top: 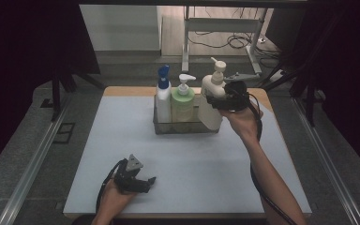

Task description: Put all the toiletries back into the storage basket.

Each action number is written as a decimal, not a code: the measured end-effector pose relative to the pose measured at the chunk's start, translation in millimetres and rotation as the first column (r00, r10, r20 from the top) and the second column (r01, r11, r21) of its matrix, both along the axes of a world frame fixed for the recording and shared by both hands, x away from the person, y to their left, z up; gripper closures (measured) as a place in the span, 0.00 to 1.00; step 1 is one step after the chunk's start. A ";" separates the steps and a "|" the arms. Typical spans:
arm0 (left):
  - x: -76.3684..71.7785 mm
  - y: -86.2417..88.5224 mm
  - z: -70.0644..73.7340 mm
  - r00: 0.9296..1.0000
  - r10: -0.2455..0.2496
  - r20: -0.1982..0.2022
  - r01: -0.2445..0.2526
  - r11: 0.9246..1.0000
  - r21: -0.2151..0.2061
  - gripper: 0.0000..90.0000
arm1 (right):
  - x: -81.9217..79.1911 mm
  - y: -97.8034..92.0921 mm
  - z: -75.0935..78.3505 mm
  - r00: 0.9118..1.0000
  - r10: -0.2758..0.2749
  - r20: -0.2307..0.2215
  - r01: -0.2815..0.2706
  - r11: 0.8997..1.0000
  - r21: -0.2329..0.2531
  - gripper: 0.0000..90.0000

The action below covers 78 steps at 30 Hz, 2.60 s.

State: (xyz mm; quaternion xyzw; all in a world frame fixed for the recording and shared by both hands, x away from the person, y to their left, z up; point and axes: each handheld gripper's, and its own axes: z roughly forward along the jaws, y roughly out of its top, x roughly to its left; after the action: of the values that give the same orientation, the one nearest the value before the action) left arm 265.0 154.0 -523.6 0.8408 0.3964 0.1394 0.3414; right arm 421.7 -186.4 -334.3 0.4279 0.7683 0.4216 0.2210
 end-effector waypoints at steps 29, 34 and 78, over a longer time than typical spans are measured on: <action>0.1 0.5 0.2 1.000 -0.006 -0.001 0.006 1.000 0.005 0.14 | 44.2 18.5 -18.6 0.996 -0.085 0.023 0.085 0.996 0.020 0.41; -0.1 0.1 0.0 1.000 -0.001 -0.002 0.001 1.000 -0.001 0.14 | 48.3 20.9 -26.4 0.996 -0.087 0.024 0.087 0.996 0.000 0.41; 0.0 0.2 0.1 1.000 -0.003 0.000 0.003 1.000 0.002 0.14 | 43.8 17.7 -87.9 1.000 -0.023 -0.015 0.022 1.000 -0.015 0.37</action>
State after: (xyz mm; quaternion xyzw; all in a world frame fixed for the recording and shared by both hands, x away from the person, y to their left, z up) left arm 265.0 154.2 -523.6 0.8417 0.3949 0.1392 0.3409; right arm 465.5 -168.6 -422.2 0.4381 0.7683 0.4098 0.2231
